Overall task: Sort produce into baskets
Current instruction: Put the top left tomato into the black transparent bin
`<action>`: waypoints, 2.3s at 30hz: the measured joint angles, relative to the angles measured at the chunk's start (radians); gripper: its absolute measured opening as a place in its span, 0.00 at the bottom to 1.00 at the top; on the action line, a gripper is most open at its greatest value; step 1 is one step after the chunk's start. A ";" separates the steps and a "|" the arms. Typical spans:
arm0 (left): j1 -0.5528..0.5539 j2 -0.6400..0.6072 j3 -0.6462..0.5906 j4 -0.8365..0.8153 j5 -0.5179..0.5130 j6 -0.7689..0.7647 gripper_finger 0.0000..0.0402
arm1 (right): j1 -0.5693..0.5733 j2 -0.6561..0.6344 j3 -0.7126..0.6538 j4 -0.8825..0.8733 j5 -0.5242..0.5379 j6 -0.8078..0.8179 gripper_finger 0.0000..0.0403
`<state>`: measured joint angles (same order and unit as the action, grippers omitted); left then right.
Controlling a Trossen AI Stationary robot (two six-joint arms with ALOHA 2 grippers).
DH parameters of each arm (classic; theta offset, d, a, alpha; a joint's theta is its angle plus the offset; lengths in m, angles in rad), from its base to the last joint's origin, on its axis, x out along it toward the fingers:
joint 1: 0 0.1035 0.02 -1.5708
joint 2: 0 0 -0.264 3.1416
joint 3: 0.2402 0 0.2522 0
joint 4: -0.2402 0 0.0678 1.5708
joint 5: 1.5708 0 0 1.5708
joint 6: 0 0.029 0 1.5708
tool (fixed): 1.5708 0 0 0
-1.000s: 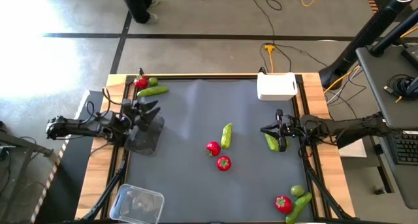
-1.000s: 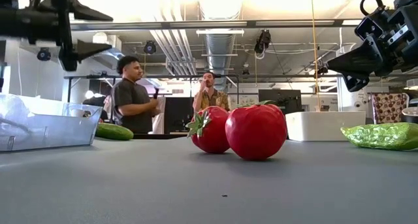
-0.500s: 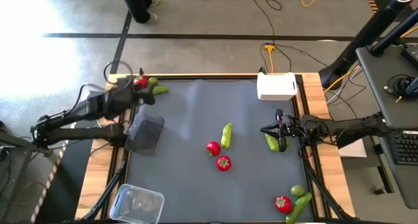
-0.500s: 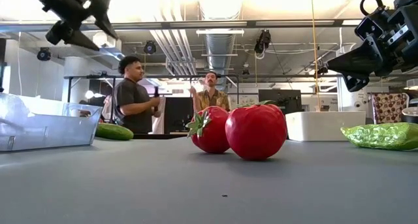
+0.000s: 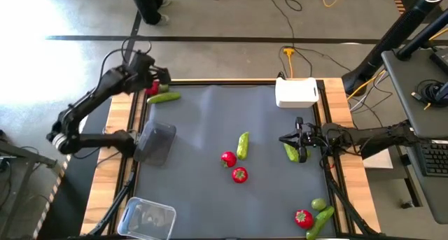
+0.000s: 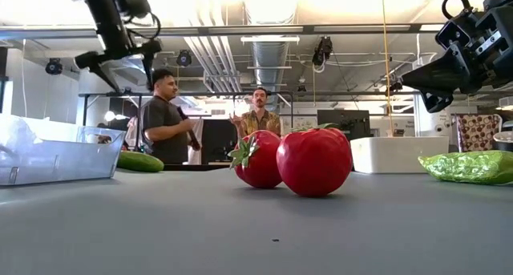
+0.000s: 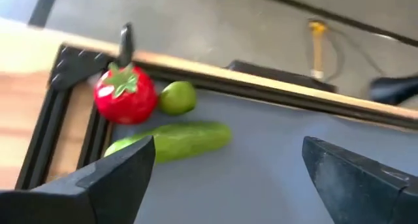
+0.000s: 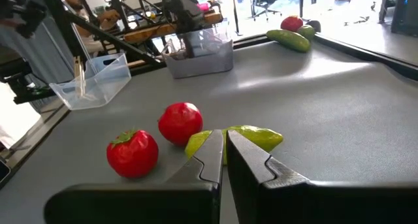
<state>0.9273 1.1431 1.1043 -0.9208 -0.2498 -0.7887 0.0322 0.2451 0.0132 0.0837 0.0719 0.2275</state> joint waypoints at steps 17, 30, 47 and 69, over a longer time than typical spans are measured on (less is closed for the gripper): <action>0.146 0.350 0.137 -0.202 -0.107 -0.551 0.98 | 0.000 0.000 0.000 0.000 0.000 0.000 0.03; 0.197 0.528 0.200 -0.228 -0.101 -0.733 0.98 | 0.000 0.000 0.000 0.000 0.000 0.000 0.03; 0.206 0.705 0.266 -0.259 -0.137 -0.749 0.98 | 0.000 0.000 0.000 0.000 0.000 0.000 0.03; 0.242 0.853 0.355 -0.314 -0.197 -0.858 0.97 | 0.000 0.000 0.000 0.000 0.000 0.000 0.03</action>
<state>1.1696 1.9960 1.4597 -1.2343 -0.4469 -1.6467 0.0322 0.2451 0.0132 0.0837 0.0719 0.2276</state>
